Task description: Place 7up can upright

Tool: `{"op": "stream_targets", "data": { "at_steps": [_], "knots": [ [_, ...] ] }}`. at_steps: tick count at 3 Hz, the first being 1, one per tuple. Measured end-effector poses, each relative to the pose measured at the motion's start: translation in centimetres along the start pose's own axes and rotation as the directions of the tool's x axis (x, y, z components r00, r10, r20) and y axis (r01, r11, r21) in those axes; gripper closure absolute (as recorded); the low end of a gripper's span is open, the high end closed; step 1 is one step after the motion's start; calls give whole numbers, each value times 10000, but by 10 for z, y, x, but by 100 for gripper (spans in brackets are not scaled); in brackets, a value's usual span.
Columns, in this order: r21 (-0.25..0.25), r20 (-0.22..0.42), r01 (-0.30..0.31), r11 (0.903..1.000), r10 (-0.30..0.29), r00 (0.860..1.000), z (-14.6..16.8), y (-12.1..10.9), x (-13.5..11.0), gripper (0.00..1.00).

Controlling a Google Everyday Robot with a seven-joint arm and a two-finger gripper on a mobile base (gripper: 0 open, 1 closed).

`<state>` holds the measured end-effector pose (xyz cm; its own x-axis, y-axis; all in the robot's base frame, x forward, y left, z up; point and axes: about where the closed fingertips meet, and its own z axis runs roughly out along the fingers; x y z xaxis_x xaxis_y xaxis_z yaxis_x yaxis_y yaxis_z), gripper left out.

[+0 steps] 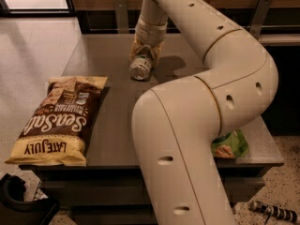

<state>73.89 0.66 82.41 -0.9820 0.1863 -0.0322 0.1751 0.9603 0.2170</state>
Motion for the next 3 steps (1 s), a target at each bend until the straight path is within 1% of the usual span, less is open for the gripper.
{"op": "stream_targets", "data": {
  "at_steps": [1,2,3],
  "knots": [
    [-25,94,18,10000,-17,10000,0,1,-2,100],
    [-77,487,104,9999,-100,9988,-5,2,-9,100],
    [-116,1822,-38,9999,59,9832,-47,-11,-24,100]
  ]
}}
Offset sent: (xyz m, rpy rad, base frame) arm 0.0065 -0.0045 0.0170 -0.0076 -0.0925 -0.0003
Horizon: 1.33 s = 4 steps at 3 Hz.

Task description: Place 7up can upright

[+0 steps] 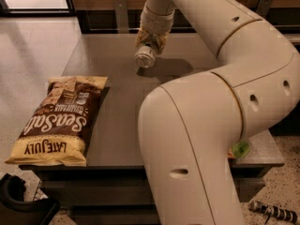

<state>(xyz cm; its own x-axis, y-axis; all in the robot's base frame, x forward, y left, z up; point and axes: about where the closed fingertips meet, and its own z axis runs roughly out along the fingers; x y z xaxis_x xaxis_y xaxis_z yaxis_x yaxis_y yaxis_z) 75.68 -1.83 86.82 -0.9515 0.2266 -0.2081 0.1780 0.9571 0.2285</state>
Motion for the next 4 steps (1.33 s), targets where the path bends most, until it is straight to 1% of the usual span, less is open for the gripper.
{"op": "stream_targets", "data": {
  "at_steps": [1,2,3,4],
  "knots": [
    [-150,938,-15,9999,29,9956,-31,-10,-13,100],
    [-493,2023,527,9974,-417,9784,-63,-19,-25,100],
    [-914,3774,2425,9658,-1917,9060,-102,-10,-37,100],
    [-884,5000,3816,9201,-2903,8159,-120,0,-37,100]
  ]
}}
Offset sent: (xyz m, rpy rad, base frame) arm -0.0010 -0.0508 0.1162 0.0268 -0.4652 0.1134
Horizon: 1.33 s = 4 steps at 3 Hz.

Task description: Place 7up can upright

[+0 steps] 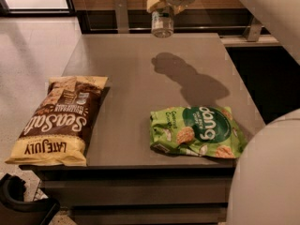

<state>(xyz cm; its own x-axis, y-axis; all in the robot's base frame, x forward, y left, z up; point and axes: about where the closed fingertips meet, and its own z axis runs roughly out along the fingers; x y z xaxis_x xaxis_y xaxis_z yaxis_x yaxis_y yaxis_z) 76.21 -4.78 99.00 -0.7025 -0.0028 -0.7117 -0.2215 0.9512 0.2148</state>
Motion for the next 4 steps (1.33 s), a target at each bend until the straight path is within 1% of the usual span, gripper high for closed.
{"op": "stream_targets", "data": {
  "at_steps": [1,2,3,4],
  "knots": [
    [-829,1480,1646,9829,-1512,9774,-9,13,1,100],
    [-1761,2746,2708,9464,-2170,9368,-11,26,2,100],
    [-2712,3357,3196,9079,-2220,9154,-5,33,7,100],
    [-3308,3927,3934,8578,-2539,8839,5,35,18,100]
  ]
}}
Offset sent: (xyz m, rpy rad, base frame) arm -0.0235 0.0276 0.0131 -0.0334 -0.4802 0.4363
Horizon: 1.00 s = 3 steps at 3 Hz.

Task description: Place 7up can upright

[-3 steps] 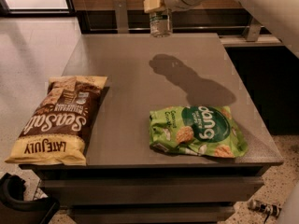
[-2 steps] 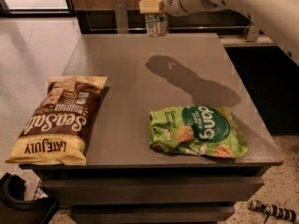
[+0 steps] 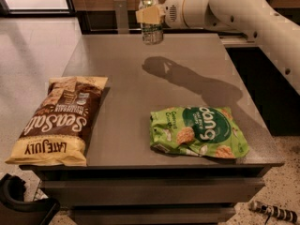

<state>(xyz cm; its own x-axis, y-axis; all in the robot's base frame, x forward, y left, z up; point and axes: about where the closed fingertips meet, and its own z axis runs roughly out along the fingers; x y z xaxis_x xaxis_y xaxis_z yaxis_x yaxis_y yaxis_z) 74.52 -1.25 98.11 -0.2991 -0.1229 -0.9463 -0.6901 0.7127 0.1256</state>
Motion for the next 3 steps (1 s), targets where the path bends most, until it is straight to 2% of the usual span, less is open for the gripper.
{"op": "stream_targets", "data": {
  "at_steps": [1,2,3],
  "knots": [
    [-727,660,1077,9915,-1029,9925,8,1,23,100],
    [-977,1183,2191,9708,-2073,9711,12,0,37,100],
    [-1101,1547,2907,9505,-2725,9496,17,-1,47,100]
  ]
}}
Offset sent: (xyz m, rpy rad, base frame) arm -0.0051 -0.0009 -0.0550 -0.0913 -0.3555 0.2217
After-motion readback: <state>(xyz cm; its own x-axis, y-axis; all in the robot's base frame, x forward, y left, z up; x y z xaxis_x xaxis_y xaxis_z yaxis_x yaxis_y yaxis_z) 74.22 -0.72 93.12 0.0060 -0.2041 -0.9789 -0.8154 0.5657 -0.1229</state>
